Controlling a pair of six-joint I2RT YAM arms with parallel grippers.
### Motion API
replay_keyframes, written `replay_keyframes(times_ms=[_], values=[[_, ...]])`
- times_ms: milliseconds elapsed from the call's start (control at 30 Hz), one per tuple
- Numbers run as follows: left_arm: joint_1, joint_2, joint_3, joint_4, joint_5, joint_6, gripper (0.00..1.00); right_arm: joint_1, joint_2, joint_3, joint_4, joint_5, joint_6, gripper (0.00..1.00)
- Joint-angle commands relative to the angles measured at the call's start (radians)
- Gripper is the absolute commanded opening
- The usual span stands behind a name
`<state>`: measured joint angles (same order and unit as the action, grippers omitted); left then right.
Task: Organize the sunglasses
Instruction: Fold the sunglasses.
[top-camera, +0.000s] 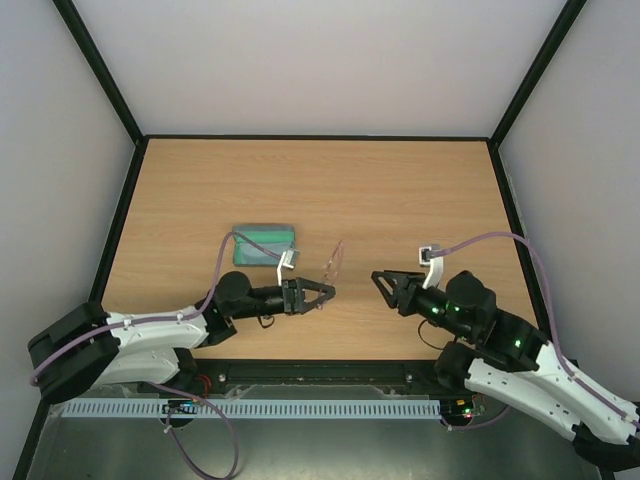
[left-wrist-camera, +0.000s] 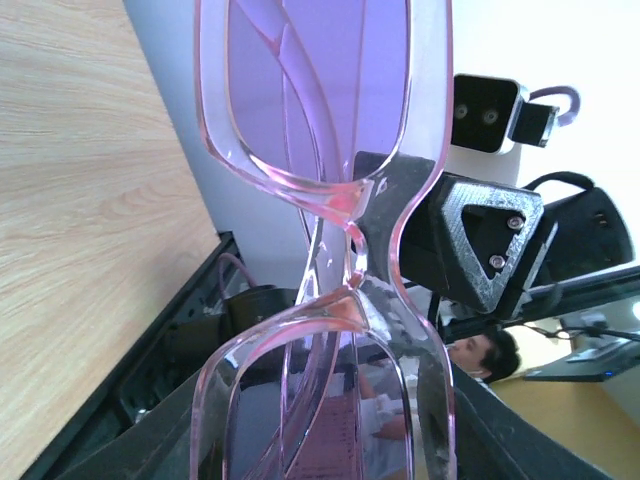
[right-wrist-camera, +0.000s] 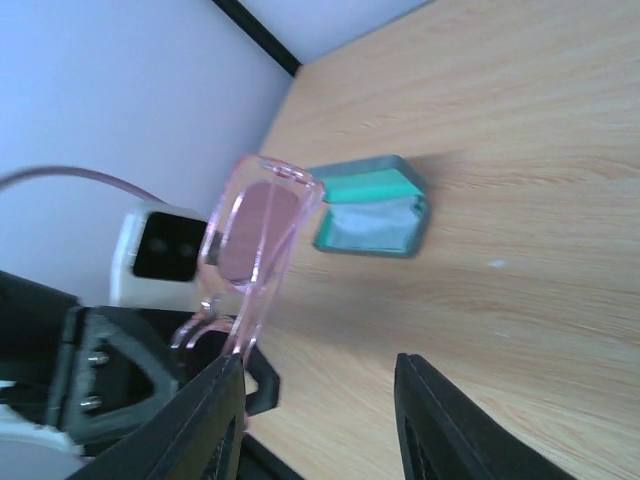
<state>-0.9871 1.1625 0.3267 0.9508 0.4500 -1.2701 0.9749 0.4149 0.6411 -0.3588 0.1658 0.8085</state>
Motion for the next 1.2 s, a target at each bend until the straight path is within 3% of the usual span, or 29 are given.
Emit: replay_keyframes(times_ms=[0,100,300,600,1167], values=[[0.004,-0.011,-0.076,0.369,-0.031,-0.13,0.39,-0.002,-0.062,-0.042,0.13,-0.088,0.055,0.43],[0.0,0.009,-0.112,0.552,-0.039,-0.194,0.39,-0.002,-0.052,-0.058,0.228,-0.171,0.088,0.43],[-0.007,0.041,-0.13,0.738,-0.056,-0.248,0.39,-0.003,-0.015,-0.108,0.424,-0.297,0.184,0.44],[-0.016,0.063,-0.121,0.806,-0.057,-0.268,0.39,-0.023,0.092,-0.138,0.58,-0.391,0.275,0.49],[-0.021,0.016,-0.111,0.727,-0.04,-0.226,0.39,-0.097,0.264,-0.176,0.751,-0.519,0.377,0.47]])
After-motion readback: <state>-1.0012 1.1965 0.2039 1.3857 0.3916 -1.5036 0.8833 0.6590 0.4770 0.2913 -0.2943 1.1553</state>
